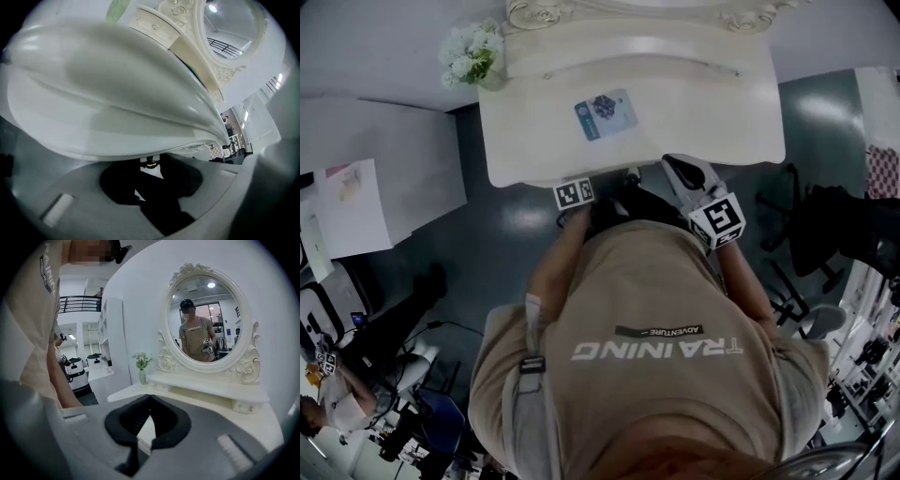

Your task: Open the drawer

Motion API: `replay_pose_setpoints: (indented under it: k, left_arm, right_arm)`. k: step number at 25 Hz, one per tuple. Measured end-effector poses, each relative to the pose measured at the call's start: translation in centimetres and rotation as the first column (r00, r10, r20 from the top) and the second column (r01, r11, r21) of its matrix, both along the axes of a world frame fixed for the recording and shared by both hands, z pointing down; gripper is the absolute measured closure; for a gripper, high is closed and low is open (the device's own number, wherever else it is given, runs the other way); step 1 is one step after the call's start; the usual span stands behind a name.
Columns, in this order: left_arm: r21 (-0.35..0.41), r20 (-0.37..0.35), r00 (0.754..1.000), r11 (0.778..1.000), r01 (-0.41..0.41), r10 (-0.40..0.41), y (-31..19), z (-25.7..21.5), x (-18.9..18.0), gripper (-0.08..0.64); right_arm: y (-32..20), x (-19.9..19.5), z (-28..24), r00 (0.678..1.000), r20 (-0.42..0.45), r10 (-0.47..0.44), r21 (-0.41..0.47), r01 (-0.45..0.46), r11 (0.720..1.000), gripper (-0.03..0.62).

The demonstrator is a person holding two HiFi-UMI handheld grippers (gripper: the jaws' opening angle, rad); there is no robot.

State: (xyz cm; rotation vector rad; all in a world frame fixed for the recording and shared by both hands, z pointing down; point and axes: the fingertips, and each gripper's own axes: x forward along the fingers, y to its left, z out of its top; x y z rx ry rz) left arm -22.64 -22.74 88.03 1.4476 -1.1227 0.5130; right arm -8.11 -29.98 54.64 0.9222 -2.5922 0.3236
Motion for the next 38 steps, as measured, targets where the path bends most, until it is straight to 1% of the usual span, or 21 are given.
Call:
replay_pose_setpoints:
  k: [6,12,17,20,22,24,27,30,33,38]
  left_arm:
    - [-0.014,-0.020,1.000,1.000,-0.018,0.018,3.0,0.0,0.0,0.419]
    - [-0.014,-0.042,0.999,1.000,-0.025,0.024,5.7,-0.1,0.4,0.419]
    - [-0.012,-0.011,1.000,1.000,-0.023,0.023,7.4,0.1,0.7,0.420]
    - [-0.016,-0.010,1.000,1.000,-0.027,0.027,8.5,0.0,0.9,0.420]
    - [-0.026,-0.004,1.000,0.999,-0.021,0.021,9.5,0.0,1.2,0.420]
    - [-0.045,0.017,1.000,0.999,-0.013,0.014,10.6,-0.1,1.6,0.420]
    - [-0.052,0.056,0.998,0.999,0.012,-0.009,11.7,-0.2,2.2,0.420]
    - [-0.065,0.082,0.996,0.998,0.027,-0.021,12.9,-0.3,2.7,0.421]
    - [-0.068,0.104,0.994,0.997,0.032,-0.025,13.9,-0.1,3.3,0.422]
    - [-0.082,0.132,0.991,0.996,0.040,-0.028,16.0,0.0,3.8,0.422]
  right_arm:
    - [2.9,-1.2,0.4,1.000,-0.006,0.012,-0.013,-0.012,1.000,0.589]
    - [5.0,-1.5,0.6,1.000,-0.009,-0.021,-0.020,0.021,1.000,0.589]
    - [5.8,-0.3,0.7,0.998,0.016,-0.055,-0.017,0.055,0.998,0.589]
    - [6.4,1.0,0.7,0.996,0.042,-0.072,-0.007,0.073,0.997,0.589]
    - [7.0,2.6,0.8,0.995,0.056,-0.079,-0.012,0.080,0.997,0.589]
    - [7.6,4.5,1.0,0.994,0.070,-0.083,-0.020,0.084,0.996,0.589]
    - [8.1,7.4,1.9,0.992,0.094,-0.078,-0.041,0.082,0.996,0.589]
    - [8.5,9.6,2.9,0.990,0.117,-0.081,-0.057,0.088,0.994,0.589]
    - [8.5,10.9,3.8,0.988,0.119,-0.096,-0.058,0.103,0.993,0.589]
    - [9.5,11.5,3.9,0.987,0.125,-0.103,-0.064,0.111,0.992,0.589]
